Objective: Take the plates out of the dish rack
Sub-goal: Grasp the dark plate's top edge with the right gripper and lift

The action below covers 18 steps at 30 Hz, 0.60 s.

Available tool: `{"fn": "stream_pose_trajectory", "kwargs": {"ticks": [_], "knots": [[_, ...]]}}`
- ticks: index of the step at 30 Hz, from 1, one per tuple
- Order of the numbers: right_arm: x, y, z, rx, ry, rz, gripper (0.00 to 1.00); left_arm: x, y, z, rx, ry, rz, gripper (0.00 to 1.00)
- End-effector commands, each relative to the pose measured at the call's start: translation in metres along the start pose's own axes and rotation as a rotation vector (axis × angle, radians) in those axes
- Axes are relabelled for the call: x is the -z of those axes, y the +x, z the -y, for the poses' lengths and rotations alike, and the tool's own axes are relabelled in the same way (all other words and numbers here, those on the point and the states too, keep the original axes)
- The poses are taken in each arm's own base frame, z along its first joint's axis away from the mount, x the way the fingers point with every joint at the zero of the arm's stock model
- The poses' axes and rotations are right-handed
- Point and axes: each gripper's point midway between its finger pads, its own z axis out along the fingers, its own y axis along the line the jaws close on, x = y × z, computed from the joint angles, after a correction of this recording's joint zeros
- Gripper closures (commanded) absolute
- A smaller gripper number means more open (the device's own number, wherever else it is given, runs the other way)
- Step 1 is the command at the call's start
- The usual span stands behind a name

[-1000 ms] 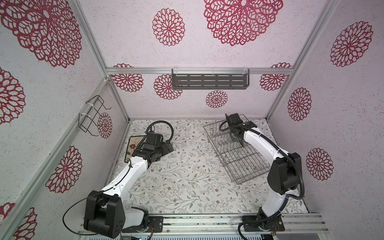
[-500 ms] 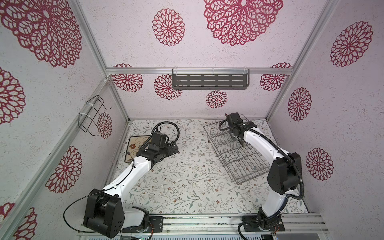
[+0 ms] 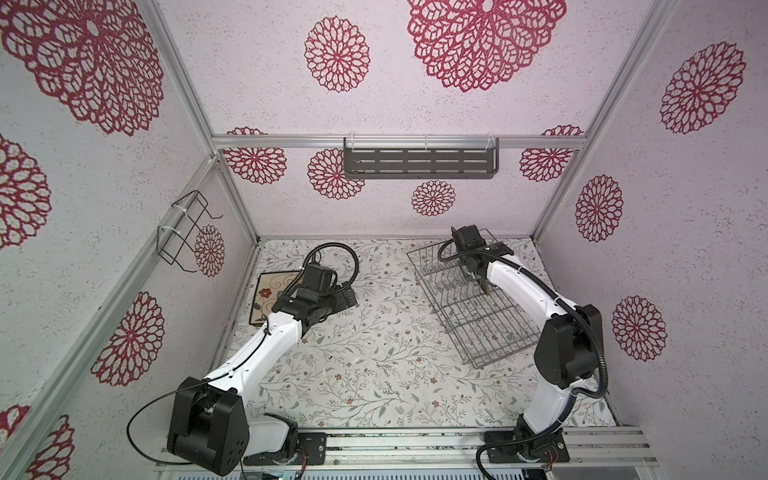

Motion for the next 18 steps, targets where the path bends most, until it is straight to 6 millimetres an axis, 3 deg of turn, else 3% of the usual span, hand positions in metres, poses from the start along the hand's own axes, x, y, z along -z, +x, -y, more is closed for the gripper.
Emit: {"fn": "stream_pose_trajectory", "kwargs": {"ticks": [1, 10, 18], "knots": [[0.004, -0.007, 0.016, -0.029, 0.062, 0.014, 1.0, 0.006, -0.01, 0.011, 0.005, 0.021, 0.021, 0.03], [0.017, -0.017, 0.023, -0.069, 0.041, 0.071, 1.0, 0.014, -0.017, 0.019, 0.015, 0.054, 0.037, 0.03], [0.036, -0.029, 0.048, -0.117, 0.118, 0.136, 1.0, 0.013, -0.013, 0.016, 0.03, 0.038, 0.021, 0.02]]}}
